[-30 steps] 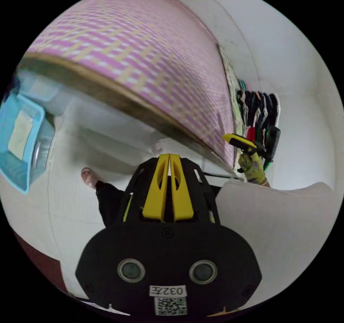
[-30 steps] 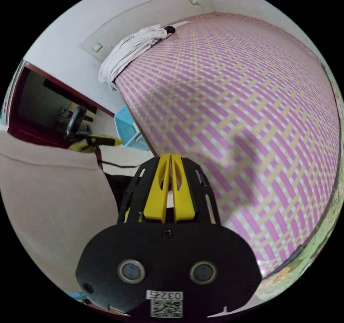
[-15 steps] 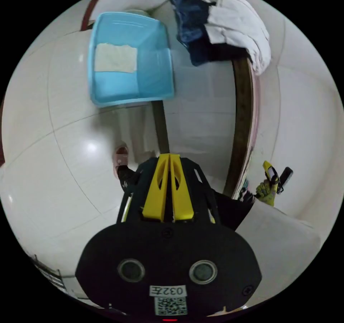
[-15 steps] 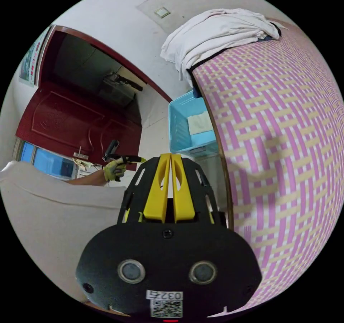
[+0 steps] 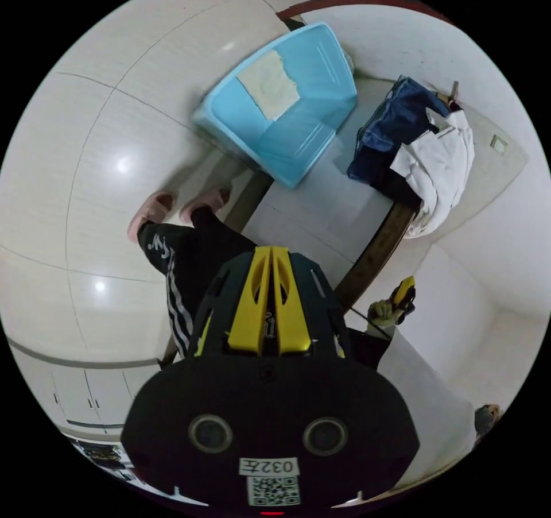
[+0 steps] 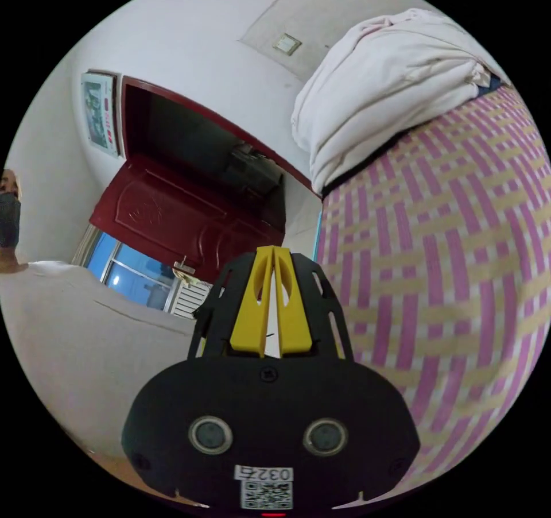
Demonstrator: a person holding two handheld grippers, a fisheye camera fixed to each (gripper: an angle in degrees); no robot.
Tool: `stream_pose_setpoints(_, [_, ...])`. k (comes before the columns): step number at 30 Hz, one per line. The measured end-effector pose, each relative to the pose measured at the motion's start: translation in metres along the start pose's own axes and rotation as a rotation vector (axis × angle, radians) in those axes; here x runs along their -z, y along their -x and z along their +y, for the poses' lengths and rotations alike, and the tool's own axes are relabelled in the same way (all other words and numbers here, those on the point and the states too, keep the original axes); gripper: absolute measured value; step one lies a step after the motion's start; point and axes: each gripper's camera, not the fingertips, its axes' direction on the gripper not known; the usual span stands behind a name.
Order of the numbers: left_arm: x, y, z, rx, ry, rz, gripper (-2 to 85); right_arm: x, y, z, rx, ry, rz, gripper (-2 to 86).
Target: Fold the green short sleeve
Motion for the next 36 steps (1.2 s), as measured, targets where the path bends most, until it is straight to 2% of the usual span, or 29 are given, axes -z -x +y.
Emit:
stream_pose_setpoints(3, [0.025, -0.022, 0.01, -0.039, -0.022, -0.022, -0.9, 0.032, -0.003, -0.028, 0.052, -0.074, -0.03, -1.0])
stream_pose_setpoints(5, [0.042, -0.037, 0.017, -0.064, -0.042, -0.005, -0.9, 0.055, -0.019, -0.045, 0.002, -0.122, -0.11, -1.0])
stream_pose_setpoints(9, [0.062, -0.054, 0.02, -0.111, -0.031, -0.023, -0.9, 0.084, -0.028, -0.054, -0.086, -0.149, -0.131, -1.0])
stream_pose_setpoints(16, [0.1, -0.082, -0.015, -0.224, -0.009, -0.067, -0.9, 0.144, 0.04, -0.025, -0.054, -0.183, -0.035, -1.0])
stream_pose_setpoints(21, [0.109, -0.122, -0.077, -0.433, 0.071, -0.217, -0.9, 0.191, 0.086, 0.007, -0.08, -0.244, 0.02, -1.0])
stream_pose_setpoints(23, [0.097, -0.141, -0.117, -0.54, 0.154, -0.341, -0.9, 0.208, 0.117, 0.023, -0.088, -0.262, 0.123, -1.0])
stream_pose_setpoints(27, [0.068, -0.161, -0.169, -0.645, 0.211, -0.444, -0.2, 0.239, 0.152, 0.047, -0.111, -0.273, 0.131, -1.0])
stream_pose_setpoints(36, [-0.099, -0.131, -0.224, -0.769, 0.261, -0.731, 2.3, 0.312, 0.249, 0.115, -0.132, -0.287, 0.16, -1.0])
